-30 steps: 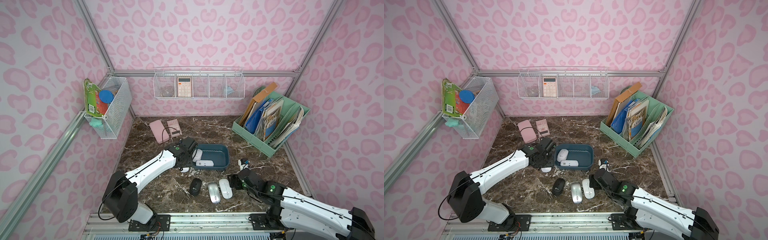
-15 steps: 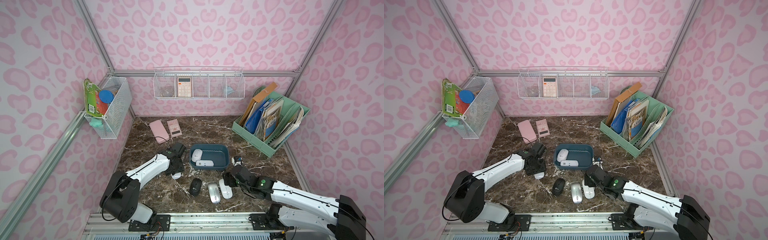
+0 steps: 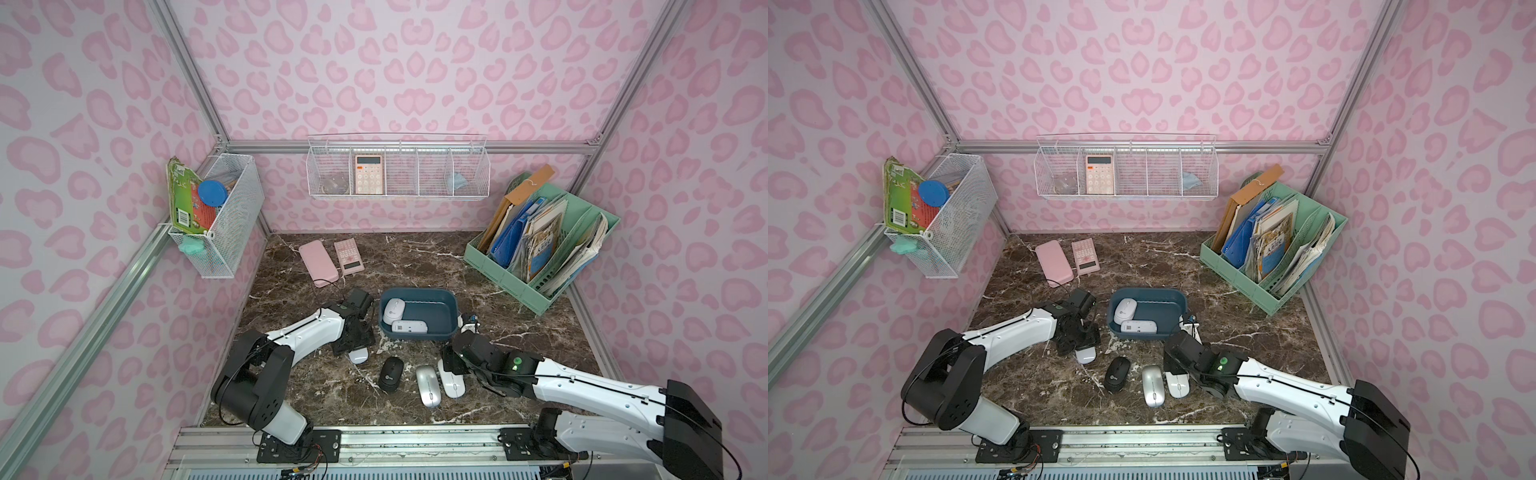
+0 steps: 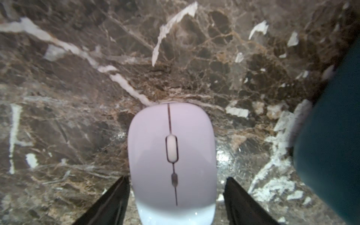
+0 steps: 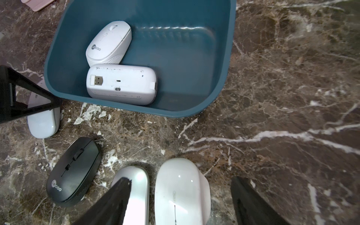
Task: Take out the mouse from the storage box
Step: Place the mouse at the center of the board, then pick up the mouse from the storage box.
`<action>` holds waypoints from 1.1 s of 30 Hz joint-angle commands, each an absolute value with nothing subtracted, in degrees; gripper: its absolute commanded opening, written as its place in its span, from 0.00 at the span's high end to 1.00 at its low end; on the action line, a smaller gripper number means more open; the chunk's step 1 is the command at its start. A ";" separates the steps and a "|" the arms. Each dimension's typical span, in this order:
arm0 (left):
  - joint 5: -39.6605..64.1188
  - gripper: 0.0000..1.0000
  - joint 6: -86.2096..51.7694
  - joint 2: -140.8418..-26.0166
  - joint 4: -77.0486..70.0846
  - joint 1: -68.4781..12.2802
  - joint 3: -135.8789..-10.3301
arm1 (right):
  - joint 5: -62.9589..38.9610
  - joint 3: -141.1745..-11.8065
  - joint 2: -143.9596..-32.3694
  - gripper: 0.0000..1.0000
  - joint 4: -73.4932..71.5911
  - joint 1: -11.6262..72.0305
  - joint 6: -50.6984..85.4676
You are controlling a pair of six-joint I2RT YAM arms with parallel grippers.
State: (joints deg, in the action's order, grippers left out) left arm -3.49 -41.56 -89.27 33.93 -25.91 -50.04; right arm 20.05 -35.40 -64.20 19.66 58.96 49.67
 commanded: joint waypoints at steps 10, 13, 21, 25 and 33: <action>-11.85 0.07 -41.34 -59.97 37.88 -25.75 -39.02 | 20.61 -45.88 -74.34 0.16 17.14 55.71 48.59; -12.40 0.07 -40.48 -50.44 37.22 -25.92 -34.93 | 18.70 -50.22 -79.52 0.16 15.76 55.11 47.64; -14.58 0.07 -38.41 -32.20 36.94 -26.10 -28.40 | 17.13 -68.75 -98.25 0.15 21.65 54.14 45.99; -15.97 0.06 -38.41 -24.76 38.66 -26.15 -27.37 | 15.03 -77.44 -107.35 0.16 24.10 53.93 45.80; -17.13 0.05 -38.36 -21.47 39.01 -27.51 -26.61 | 13.19 -90.18 -118.33 0.19 26.91 53.83 45.18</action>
State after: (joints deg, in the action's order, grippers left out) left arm -15.79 -38.83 -21.28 37.98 -27.27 -26.52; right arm 14.04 -87.83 -116.60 24.08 53.82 45.78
